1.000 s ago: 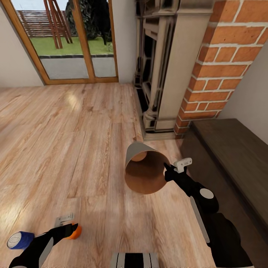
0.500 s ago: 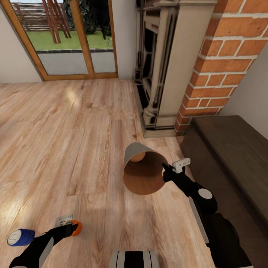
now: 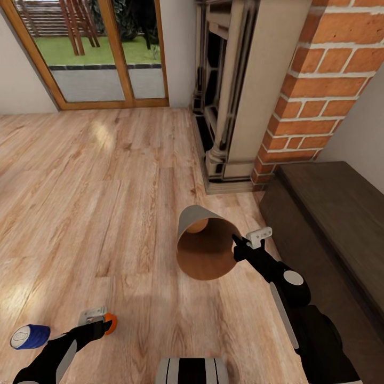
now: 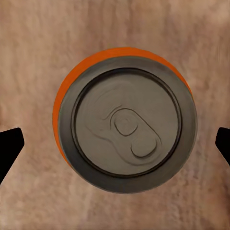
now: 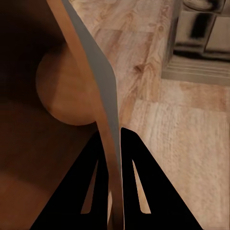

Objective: Put the three can of soda from the living room inside the tash can in the kitchen.

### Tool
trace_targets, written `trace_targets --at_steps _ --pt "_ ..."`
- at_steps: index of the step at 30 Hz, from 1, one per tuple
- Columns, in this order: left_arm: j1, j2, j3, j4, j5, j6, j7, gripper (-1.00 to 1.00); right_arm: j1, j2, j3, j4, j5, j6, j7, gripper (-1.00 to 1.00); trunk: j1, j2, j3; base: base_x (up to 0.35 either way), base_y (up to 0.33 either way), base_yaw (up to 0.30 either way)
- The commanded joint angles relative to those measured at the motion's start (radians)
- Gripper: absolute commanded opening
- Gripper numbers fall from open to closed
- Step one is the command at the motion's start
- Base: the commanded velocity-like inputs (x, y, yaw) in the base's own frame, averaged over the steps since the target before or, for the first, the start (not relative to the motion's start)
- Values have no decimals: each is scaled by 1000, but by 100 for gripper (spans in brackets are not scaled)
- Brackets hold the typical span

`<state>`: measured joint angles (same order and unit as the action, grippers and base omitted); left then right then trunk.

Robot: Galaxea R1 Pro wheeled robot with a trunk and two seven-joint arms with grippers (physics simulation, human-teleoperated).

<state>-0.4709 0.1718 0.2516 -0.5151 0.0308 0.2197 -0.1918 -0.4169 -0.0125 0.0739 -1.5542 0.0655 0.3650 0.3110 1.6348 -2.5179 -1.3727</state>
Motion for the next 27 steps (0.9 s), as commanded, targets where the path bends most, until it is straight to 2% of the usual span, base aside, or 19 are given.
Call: trace_targets --at_steps 1,21,27 --pt "0 0 0 0 0 0 0 100 0 0 0 -1 -13 2 8 -100 0 0 0 0 0 0" --pt "0 0 0 1 -1 0 0 100 1 -1 20 0 -13 2 8 -100 0 0 0 0 0 0" --pt "0 0 0 0 1 0 -1 100 1 0 21 0 -13 2 8 -100 0 0 0 134 0 0"
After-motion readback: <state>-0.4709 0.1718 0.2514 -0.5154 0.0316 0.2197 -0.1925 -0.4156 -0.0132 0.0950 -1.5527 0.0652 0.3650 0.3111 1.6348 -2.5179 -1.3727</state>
